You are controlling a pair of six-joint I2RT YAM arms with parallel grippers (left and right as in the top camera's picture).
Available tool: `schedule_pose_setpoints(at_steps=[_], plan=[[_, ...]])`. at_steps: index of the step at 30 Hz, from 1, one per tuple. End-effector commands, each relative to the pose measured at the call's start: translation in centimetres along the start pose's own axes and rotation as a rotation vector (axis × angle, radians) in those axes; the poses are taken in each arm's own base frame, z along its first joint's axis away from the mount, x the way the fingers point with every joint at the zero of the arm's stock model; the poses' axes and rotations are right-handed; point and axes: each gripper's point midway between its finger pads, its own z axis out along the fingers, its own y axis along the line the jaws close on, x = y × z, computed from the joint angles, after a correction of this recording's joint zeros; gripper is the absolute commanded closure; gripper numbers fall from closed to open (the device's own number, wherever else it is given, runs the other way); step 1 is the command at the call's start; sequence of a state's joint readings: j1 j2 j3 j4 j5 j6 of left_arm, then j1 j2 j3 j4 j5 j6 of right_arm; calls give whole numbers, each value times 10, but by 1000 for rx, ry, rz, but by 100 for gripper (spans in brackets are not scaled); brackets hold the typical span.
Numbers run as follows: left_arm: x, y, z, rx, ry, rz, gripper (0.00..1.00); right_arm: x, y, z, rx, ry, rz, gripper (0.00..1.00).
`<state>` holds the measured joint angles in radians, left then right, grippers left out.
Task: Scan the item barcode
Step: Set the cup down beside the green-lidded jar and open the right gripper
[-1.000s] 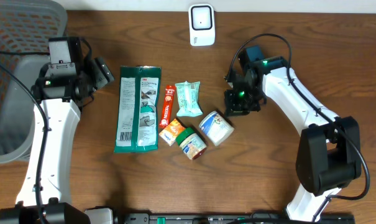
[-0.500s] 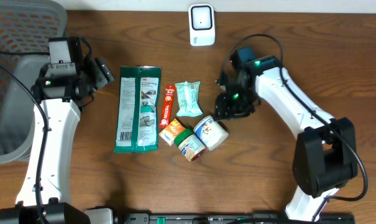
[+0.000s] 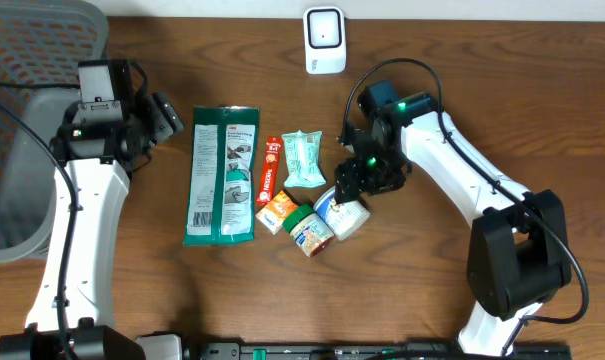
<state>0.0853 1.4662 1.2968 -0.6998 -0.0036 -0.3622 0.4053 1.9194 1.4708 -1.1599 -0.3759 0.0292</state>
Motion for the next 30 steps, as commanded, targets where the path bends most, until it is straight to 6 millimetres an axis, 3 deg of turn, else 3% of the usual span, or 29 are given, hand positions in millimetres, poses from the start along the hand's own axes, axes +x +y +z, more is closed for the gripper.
schedule_pose_setpoints(at_steps=[1, 22, 30], plan=[[-3, 2, 0, -9, -6, 7, 13, -4, 4, -5, 5, -15, -61, 27], [-3, 2, 0, -9, -6, 7, 14, -10, 0, -6, 13, -40, -61, 27], [-3, 2, 0, -9, -6, 7, 14, -18, 12, -9, -45, -74, -76, 41]])
